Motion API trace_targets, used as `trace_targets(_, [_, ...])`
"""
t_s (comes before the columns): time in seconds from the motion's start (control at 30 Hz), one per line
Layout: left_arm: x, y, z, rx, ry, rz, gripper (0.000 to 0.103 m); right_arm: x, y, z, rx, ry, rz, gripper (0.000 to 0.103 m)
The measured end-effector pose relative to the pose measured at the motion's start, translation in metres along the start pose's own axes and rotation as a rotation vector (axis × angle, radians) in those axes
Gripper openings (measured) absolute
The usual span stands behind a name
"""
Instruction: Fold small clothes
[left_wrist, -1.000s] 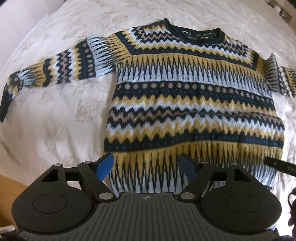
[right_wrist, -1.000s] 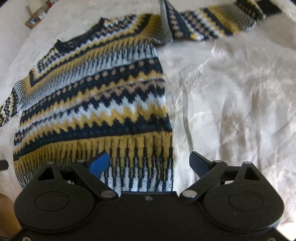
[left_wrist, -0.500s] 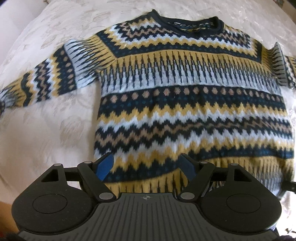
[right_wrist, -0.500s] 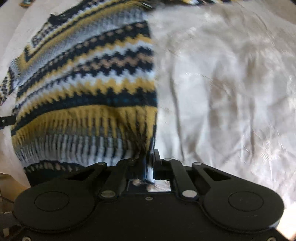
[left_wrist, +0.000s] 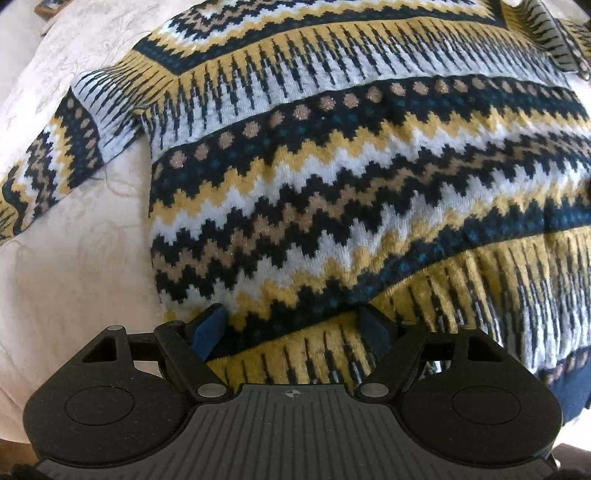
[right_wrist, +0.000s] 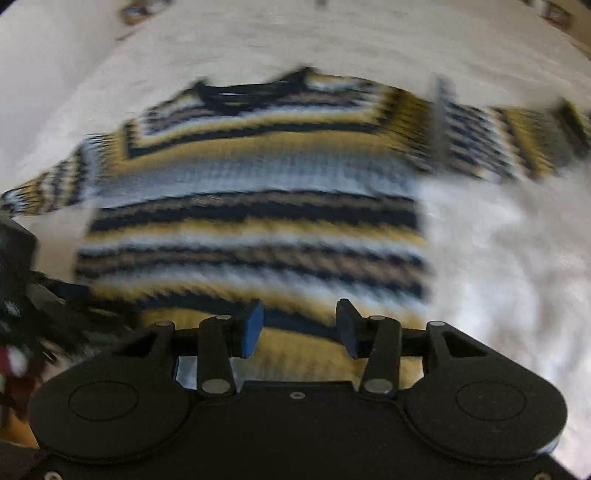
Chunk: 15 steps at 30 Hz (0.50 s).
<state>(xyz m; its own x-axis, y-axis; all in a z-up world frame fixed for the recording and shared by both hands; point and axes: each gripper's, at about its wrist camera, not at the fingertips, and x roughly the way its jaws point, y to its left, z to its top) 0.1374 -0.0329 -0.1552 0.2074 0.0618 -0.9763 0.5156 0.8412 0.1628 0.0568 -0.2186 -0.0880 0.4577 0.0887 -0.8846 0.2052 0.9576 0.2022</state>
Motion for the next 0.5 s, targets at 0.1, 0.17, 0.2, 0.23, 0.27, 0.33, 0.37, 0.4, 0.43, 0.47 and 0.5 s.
trace_targets(0.1, [-0.004, 0.009, 0.000, -0.046, 0.007, -0.034, 0.077, 0.031, 0.023, 0.010, -0.023, 0.004, 0.049, 0.053])
trace_targets(0.17, [-0.005, 0.015, -0.002, -0.066, 0.008, -0.050, 0.077, 0.060, 0.029, 0.014, -0.007, 0.059, 0.039, 0.053])
trace_targets(0.2, [-0.006, 0.018, -0.002, -0.071, 0.009, -0.053, 0.077, 0.069, 0.028, 0.014, 0.004, 0.078, 0.023, 0.053])
trace_targets(0.23, [-0.008, 0.021, -0.004, -0.076, 0.007, -0.058, 0.077, 0.081, 0.025, 0.014, 0.019, 0.110, 0.004, 0.053])
trace_targets(0.27, [-0.008, 0.027, -0.003, -0.082, 0.005, -0.064, 0.077, 0.091, 0.023, 0.015, 0.033, 0.125, 0.000, 0.053])
trace_targets(0.33, [-0.012, 0.033, -0.004, -0.087, 0.003, -0.072, 0.077, 0.099, 0.024, 0.017, 0.042, 0.126, 0.000, 0.053])
trace_targets(0.37, [-0.015, 0.037, -0.004, -0.091, -0.001, -0.076, 0.076, 0.098, 0.024, 0.018, 0.039, 0.129, -0.001, 0.053])
trace_targets(0.4, [-0.020, 0.042, -0.004, -0.097, -0.010, -0.079, 0.076, 0.095, 0.023, 0.018, 0.036, 0.131, -0.001, 0.053])
trace_targets(0.43, [-0.025, 0.045, -0.003, -0.102, -0.027, -0.081, 0.076, 0.092, 0.024, 0.019, 0.038, 0.129, 0.000, 0.053])
trace_targets(0.47, [-0.031, 0.047, -0.002, -0.104, -0.043, -0.083, 0.076, 0.087, 0.026, 0.017, 0.044, 0.123, 0.005, 0.053])
trace_targets(0.5, [-0.035, 0.049, 0.001, -0.105, -0.060, -0.085, 0.076, 0.080, 0.026, 0.016, 0.052, 0.115, 0.009, 0.053])
